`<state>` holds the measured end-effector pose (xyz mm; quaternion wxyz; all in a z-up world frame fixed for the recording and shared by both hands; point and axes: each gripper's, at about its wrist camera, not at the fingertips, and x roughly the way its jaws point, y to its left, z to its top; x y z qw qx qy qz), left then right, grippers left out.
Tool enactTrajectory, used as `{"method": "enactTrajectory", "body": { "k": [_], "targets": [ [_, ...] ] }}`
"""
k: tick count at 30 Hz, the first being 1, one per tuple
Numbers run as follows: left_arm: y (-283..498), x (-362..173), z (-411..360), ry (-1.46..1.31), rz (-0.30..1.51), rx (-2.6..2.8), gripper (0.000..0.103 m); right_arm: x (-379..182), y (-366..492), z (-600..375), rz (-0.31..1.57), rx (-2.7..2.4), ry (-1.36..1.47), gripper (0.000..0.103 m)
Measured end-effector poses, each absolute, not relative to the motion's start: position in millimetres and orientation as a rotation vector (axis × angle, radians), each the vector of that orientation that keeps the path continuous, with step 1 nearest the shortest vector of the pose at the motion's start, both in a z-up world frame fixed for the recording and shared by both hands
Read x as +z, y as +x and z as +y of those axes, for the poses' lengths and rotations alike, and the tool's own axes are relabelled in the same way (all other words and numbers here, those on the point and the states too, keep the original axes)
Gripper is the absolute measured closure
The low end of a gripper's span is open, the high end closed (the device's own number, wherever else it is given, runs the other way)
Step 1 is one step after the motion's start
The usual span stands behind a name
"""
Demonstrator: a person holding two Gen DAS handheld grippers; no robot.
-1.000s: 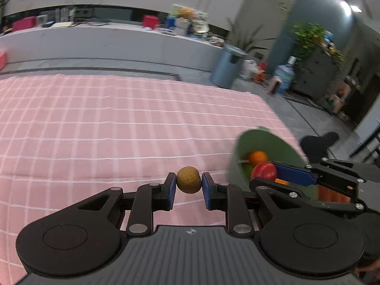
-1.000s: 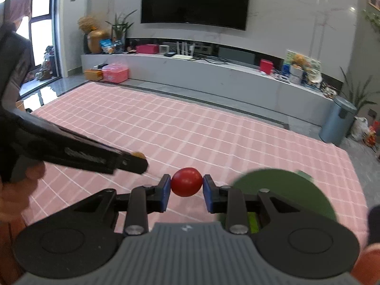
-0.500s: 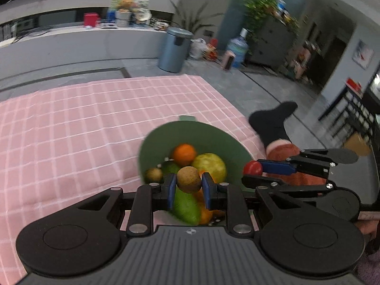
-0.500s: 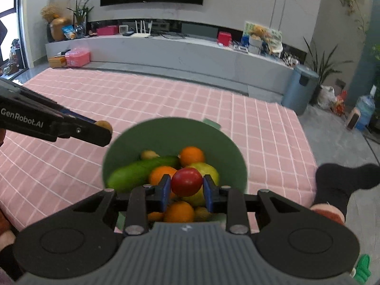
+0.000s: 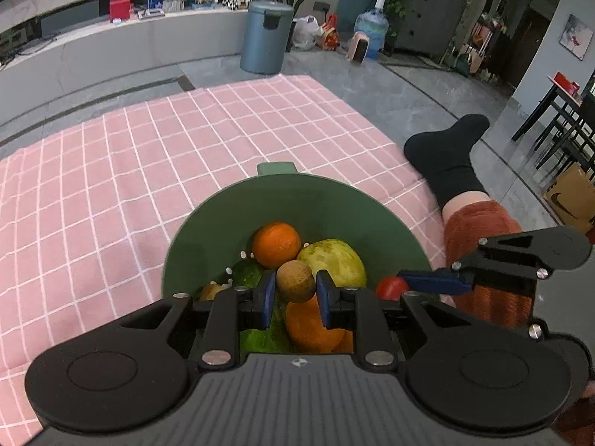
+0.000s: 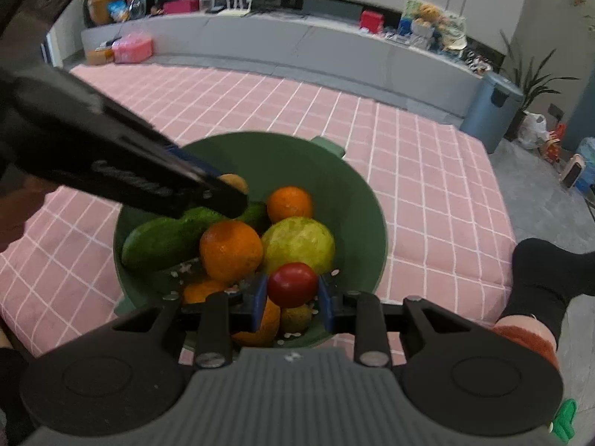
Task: Organize fruits
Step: 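Carry the brown fruit and red fruit in both tools into the colander, then open both tools to release the fruits into the colander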
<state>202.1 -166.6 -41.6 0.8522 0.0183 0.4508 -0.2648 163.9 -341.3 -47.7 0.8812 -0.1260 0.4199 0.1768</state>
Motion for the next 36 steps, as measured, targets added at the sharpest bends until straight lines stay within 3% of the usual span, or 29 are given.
{"method": "enactTrajectory", "body": {
  "k": [16, 19, 22, 30, 36],
  "targets": [
    [218, -58, -178, 0.058, 0.998, -0.539, 0.077, -59, 177, -335, 0.975, 0.407, -0.383, 0.077],
    [217, -55, -177, 0.057, 0.997, -0.533, 0.066, -58, 179, -336, 0.969, 0.406, -0.372, 0.077],
    [215, -50, -172, 0.040, 0.993, -0.521, 0.056, -54, 177, -337, 0.964, 0.406, -0.356, 0.067],
    [195, -15, -153, 0.027, 0.916, -0.506, 0.055, -28, 162, -333, 0.910, 0.389, -0.341, 0.063],
    [162, 20, -139, 0.088, 0.807, -0.457, 0.053, 2, 139, -319, 0.825, 0.361, -0.325, 0.044]
  ]
}}
